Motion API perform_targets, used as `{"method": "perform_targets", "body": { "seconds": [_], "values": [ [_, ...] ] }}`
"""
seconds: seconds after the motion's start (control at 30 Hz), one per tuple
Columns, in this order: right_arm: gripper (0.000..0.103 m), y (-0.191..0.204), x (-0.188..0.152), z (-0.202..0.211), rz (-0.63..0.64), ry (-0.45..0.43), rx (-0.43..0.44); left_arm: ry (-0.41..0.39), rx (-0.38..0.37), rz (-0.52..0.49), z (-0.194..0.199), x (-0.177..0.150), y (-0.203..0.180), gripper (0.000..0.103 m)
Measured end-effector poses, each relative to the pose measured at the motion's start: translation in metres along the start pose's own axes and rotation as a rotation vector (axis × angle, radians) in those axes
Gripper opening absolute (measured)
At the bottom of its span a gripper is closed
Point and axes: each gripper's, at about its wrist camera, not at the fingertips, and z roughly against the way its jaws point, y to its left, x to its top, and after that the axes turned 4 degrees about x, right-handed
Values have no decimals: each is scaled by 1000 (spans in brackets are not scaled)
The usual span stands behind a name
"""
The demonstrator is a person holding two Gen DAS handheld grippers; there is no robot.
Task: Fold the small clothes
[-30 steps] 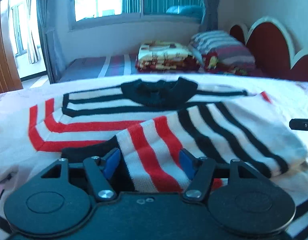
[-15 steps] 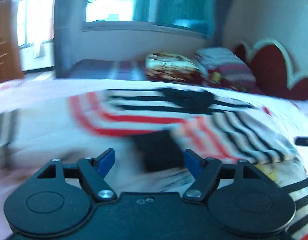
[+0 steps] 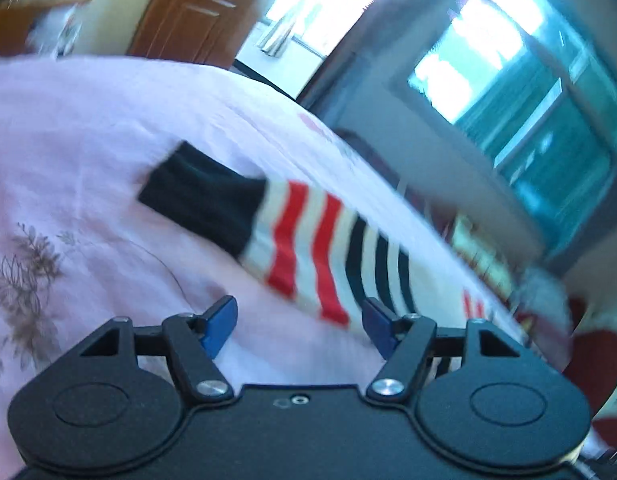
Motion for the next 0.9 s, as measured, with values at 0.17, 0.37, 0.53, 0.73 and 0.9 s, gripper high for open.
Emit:
{"method": "perform_targets", "body": {
  "seconds": [0.17,0.37,0.53,0.73,0.9],
  "values": [
    [12,24,2,-14,27,11,0,-26,-75,180,-15,16,28,56],
    [12,25,8,-23,5,16,-21,-32,-81,277,-32,29,44,35],
    [12,16,8,-22,-7,20,-32,-25,-58,331,-40,33,56,5],
    [12,-5,7,-16,-32,10,-52,-122,-73,-30,-20,32,-29,4],
    [12,-21,7,-5,-57,-3,-48,-129,-190,-283,-10,5,-131,4]
  ]
}}
